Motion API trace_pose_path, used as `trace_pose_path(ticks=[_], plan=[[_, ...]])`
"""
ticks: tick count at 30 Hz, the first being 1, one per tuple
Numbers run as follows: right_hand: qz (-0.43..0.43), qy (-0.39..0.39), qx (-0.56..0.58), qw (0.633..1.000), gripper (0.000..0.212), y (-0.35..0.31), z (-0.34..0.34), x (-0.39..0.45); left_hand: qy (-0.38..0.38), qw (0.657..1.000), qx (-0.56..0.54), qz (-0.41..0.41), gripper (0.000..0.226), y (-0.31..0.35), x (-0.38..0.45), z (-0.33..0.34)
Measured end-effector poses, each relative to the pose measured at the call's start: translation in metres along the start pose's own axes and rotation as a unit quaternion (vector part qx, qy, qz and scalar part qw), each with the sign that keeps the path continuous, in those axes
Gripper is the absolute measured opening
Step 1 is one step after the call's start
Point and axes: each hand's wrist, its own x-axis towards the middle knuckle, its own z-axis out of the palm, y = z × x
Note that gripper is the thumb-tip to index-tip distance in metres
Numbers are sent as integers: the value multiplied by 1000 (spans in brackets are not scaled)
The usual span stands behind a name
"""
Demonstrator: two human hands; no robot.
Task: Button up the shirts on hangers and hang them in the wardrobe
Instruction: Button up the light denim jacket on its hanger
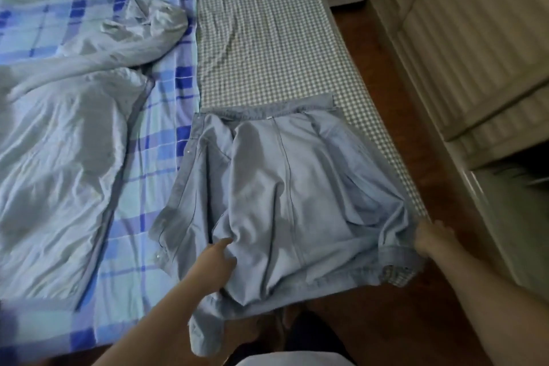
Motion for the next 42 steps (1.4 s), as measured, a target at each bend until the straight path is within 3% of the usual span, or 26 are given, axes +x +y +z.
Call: trace_pose_path(ticks=[2,5,8,10,16,21,26,30,34,37,42], plan=[[-18,-72,-22,997,59,-3,14,12,-20,999,28,-8,55,-7,1,-8],[-74,-122,-22,989,45,-31,8,-31,-41,998,37,-9,53,-14,-5,-21],[-103,-71,31,992,36,-45,-25,-84,-52,996,58,37,44,11,-10,-48],[-139,-60,42,988,49,-37,-59,-100,-43,992,64,98,39,52,-12,-75],[-167,69,114,977,54,30,-213,-168,86,944,25,318,29,225,-98,-153],[-173,169,122,963,46,131,-324,-228,147,864,87,474,25,362,-228,-173],[-154,294,86,939,43,281,-391,-288,210,767,108,596,21,511,-356,-156],[-103,378,117,913,37,417,-418,-324,272,695,96,658,16,623,-449,-115],[-36,415,142,898,36,527,-435,-357,358,626,177,669,24,699,-517,-72],[6,462,172,870,35,586,-443,-369,377,599,223,671,25,740,-547,-49],[44,529,209,821,22,648,-437,-353,362,593,235,680,23,809,-564,-29]])
